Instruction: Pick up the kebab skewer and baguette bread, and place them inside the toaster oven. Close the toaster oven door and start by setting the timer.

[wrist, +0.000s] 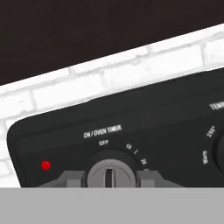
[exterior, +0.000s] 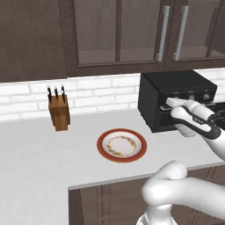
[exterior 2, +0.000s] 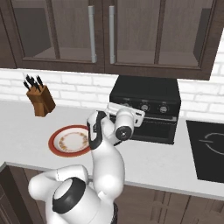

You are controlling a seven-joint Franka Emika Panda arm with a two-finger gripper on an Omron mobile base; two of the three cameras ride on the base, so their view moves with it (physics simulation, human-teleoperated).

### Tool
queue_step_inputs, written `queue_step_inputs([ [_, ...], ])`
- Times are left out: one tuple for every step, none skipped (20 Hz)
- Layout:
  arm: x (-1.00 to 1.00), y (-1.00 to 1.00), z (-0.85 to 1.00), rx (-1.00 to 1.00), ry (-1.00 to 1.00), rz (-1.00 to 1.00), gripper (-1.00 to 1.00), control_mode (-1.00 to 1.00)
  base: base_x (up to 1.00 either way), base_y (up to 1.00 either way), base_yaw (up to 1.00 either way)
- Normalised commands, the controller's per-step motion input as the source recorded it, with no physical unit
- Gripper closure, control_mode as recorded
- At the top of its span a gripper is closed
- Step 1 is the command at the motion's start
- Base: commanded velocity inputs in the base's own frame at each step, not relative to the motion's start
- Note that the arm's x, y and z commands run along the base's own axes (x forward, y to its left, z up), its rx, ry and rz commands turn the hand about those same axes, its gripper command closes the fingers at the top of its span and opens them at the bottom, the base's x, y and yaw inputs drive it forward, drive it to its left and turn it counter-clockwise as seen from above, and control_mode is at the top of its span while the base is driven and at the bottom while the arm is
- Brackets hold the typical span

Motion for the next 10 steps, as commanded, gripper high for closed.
queue_step_inputs([
  [0.0, 0.0, -0.06, 0.15, 0.0, 0.0, 1.0, -1.0, 0.0, 0.0, 0.0],
  [0.0, 0.0, -0.08, 0.13, 0.0, 0.0, 1.0, -1.0, 0.0, 0.0, 0.0],
  [0.0, 0.0, -0.14, 0.14, 0.0, 0.0, 1.0, -1.0, 0.0, 0.0, 0.0],
  [0.0, 0.0, -0.14, 0.15, 0.0, 0.0, 1.0, -1.0, 0.0, 0.0, 0.0],
  [0.0, 0.0, -0.08, 0.14, 0.0, 0.0, 1.0, -1.0, 0.0, 0.0, 0.0],
  [0.0, 0.0, -0.14, 0.14, 0.0, 0.0, 1.0, -1.0, 0.0, 0.0, 0.0],
  [0.0, 0.0, -0.21, 0.15, 0.0, 0.0, 1.0, -1.0, 0.0, 0.0, 0.0],
  [0.0, 0.0, -0.11, 0.15, 0.0, 0.0, 1.0, -1.0, 0.0, 0.0, 0.0],
  [0.0, 0.0, -0.14, 0.16, 0.0, 0.0, 1.0, -1.0, 0.0, 0.0, 0.0],
  [0.0, 0.0, -0.15, 0.15, 0.0, 0.0, 1.0, -1.0, 0.0, 0.0, 0.0],
])
